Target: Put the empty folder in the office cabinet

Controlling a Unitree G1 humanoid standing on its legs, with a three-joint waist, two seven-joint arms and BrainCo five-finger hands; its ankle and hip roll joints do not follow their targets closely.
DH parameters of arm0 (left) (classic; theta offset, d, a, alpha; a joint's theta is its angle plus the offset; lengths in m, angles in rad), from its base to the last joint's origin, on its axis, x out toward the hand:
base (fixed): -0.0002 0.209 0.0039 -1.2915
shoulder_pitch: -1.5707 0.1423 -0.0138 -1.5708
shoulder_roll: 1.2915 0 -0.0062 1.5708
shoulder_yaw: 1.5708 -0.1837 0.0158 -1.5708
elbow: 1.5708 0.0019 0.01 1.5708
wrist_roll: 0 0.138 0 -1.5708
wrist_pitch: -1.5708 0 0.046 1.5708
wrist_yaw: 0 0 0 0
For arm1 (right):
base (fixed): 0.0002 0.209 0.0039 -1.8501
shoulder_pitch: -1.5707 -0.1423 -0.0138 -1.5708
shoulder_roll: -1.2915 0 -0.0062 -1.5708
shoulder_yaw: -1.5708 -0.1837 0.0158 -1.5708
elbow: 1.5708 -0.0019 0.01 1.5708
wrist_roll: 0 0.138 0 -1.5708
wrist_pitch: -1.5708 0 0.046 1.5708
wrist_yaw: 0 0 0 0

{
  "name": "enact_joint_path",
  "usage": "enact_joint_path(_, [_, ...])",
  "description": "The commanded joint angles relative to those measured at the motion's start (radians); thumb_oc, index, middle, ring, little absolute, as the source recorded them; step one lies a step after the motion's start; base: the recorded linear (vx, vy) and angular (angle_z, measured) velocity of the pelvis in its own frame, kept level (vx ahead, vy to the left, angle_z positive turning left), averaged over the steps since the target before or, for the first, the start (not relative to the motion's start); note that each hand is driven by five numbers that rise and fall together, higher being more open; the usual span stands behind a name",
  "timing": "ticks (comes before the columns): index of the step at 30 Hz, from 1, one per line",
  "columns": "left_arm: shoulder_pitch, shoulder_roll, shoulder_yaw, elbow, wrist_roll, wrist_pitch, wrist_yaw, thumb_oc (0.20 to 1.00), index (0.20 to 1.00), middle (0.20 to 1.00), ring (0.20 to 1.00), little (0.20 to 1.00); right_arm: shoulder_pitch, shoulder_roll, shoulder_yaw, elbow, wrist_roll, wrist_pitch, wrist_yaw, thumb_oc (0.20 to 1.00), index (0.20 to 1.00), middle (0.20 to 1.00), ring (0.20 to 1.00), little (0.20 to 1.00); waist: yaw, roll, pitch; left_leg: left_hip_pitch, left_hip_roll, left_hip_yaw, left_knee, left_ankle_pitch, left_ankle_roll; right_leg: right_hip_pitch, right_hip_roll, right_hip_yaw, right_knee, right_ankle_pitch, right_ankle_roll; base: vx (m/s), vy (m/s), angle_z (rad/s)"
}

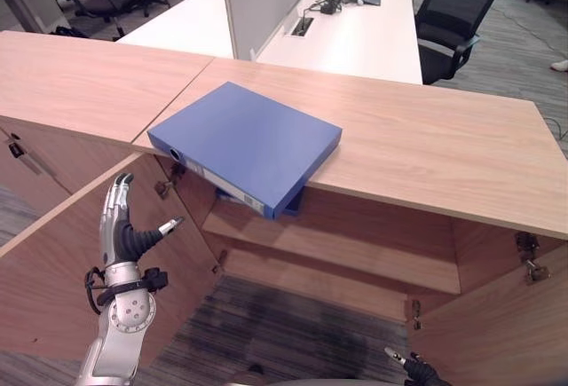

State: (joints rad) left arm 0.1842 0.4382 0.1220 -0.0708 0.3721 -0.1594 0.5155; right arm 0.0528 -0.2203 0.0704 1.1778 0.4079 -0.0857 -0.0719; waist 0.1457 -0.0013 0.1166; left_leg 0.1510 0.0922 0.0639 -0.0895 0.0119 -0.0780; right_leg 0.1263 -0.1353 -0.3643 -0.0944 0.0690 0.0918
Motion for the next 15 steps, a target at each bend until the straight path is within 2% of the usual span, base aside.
enact_joint_path(1, [-0.078,0.059,0.043,-0.083,0.081,-0.037,0.053,1.000,1.000,1.000,1.000,1.000,-0.070,0.002,0.031,0.001,-0.010,-0.041,-0.010,1.000,1.000,1.000,1.000,1.000,-0.003,-0.010,0.026,0.014,0.015,-0.011,0.008,-0.048,-0.019,0.068,-0.028,-0.013,0.013,-0.087,0.078,0.00,0.000,0.00])
enact_joint_path(6, [-0.110,0.136,0.036,-0.097,0.153,-0.049,0.077,1.000,1.000,1.000,1.000,1.000,-0.058,0.005,0.032,0.011,-0.008,-0.044,-0.002,1.000,1.000,1.000,1.000,1.000,-0.019,-0.001,0.021,0.020,0.013,-0.007,0.007,-0.050,-0.021,0.067,-0.027,-0.008,0.014,-0.088,0.080,0.00,0.000,0.00])
enact_joint_path(11, [-0.136,0.257,0.036,-0.111,0.259,-0.052,0.096,1.000,1.000,1.000,1.000,1.000,-0.047,0.005,0.018,0.012,0.025,-0.058,0.010,1.000,1.000,1.000,1.000,1.000,-0.044,0.013,0.020,0.027,0.009,0.005,0.004,-0.055,-0.023,0.062,-0.028,0.005,0.013,-0.084,0.087,0.00,0.006,-0.02])
enact_joint_path(15, [-0.140,0.298,0.033,-0.104,0.292,-0.051,0.102,1.000,1.000,1.000,1.000,1.000,-0.048,0.005,0.012,0.015,0.044,-0.065,0.016,1.000,1.000,1.000,1.000,1.000,-0.050,0.017,0.018,0.031,0.009,0.018,0.003,-0.057,-0.024,0.056,-0.030,0.011,0.012,-0.080,0.091,0.01,0.014,-0.09])
